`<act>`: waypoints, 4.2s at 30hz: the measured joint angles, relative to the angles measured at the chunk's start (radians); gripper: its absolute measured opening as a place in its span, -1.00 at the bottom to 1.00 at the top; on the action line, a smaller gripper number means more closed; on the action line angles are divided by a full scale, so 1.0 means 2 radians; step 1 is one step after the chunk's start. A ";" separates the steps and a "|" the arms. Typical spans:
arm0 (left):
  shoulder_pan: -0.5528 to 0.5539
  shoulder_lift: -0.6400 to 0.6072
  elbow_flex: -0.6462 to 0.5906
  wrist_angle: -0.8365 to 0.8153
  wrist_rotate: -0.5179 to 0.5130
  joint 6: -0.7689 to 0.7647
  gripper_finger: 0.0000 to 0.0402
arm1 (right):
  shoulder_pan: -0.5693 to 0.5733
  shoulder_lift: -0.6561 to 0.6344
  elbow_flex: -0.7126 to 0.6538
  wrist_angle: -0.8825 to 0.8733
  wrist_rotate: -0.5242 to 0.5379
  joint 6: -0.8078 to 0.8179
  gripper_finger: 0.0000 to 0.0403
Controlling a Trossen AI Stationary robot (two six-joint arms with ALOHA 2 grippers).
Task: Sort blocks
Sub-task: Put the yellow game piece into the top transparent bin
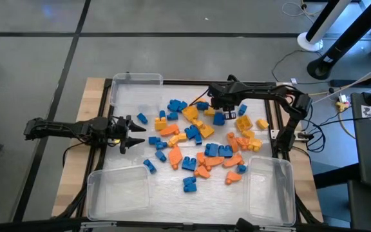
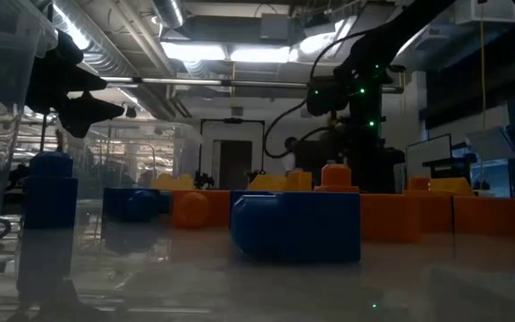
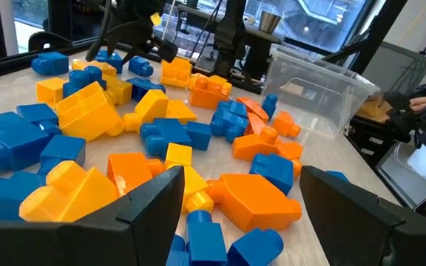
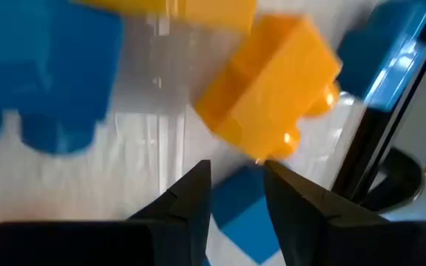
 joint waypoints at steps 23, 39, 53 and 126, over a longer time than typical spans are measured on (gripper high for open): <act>0.000 0.000 0.000 0.000 0.000 0.000 0.30 | 0.026 0.037 0.000 0.046 0.062 0.041 -0.37; 0.000 0.000 0.000 0.000 0.000 0.000 0.30 | 0.007 0.073 0.002 0.106 0.122 0.037 -0.38; 0.000 0.000 0.000 0.000 0.000 0.000 0.30 | 0.004 0.074 0.002 0.100 0.157 0.037 -0.91; 0.000 0.000 0.000 0.002 -0.003 0.004 0.30 | 0.111 0.195 0.245 0.575 -0.198 -0.108 -0.92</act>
